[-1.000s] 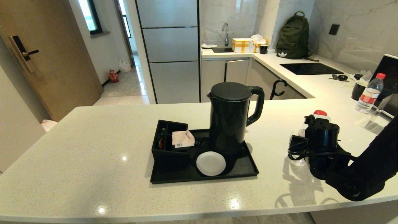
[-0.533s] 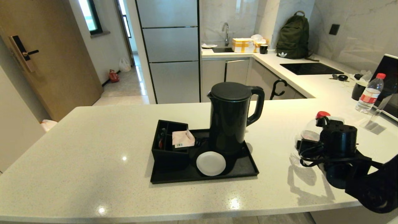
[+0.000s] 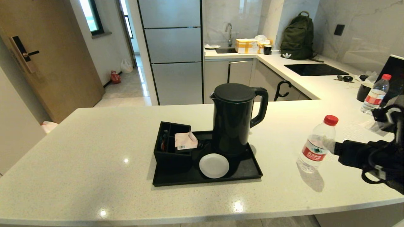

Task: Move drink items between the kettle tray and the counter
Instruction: Pick up the tea bag

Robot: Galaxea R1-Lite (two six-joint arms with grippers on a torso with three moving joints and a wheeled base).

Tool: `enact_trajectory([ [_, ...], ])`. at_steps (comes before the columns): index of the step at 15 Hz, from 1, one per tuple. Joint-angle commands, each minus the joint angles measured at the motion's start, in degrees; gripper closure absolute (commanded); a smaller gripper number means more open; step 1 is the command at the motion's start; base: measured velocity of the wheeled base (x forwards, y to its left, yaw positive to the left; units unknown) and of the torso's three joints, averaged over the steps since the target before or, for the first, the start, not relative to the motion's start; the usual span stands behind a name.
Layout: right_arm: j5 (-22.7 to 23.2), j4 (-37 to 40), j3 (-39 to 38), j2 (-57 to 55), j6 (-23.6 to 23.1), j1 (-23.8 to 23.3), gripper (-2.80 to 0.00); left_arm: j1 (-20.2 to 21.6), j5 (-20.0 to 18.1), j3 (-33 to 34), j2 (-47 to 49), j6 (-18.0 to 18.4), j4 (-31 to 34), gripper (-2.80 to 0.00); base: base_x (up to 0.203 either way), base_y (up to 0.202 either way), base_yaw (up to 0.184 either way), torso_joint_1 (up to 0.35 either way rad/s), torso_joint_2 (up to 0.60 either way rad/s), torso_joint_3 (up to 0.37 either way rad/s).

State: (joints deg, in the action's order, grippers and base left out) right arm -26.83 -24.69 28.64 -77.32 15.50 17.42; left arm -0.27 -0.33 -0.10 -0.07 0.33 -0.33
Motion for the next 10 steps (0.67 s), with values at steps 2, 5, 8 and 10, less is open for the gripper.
enact_trajectory([
  [2,4.5,20.7,6.4,14.1,5.8,3.2,0.0,0.0,0.0,0.0,0.1,0.0,0.0,0.0,0.0,0.0,0.0,0.0,0.0,0.0],
  [5,7.6,29.4,9.1,19.0,7.0,3.5,0.0,0.0,0.0,0.0,0.1,0.0,0.0,0.0,0.0,0.0,0.0,0.0,0.0,0.0],
  [8,8.0,47.1,13.7,36.2,7.8,0.9,0.0,0.0,0.0,0.0,0.1,0.0,0.0,0.0,0.0,0.0,0.0,0.0,0.0,0.0],
  [10,3.2,59.0,17.7,45.7,6.8,-6.4,0.0,0.0,0.0,0.0,0.1,0.0,0.0,0.0,0.0,0.0,0.0,0.0,0.0,0.0],
])
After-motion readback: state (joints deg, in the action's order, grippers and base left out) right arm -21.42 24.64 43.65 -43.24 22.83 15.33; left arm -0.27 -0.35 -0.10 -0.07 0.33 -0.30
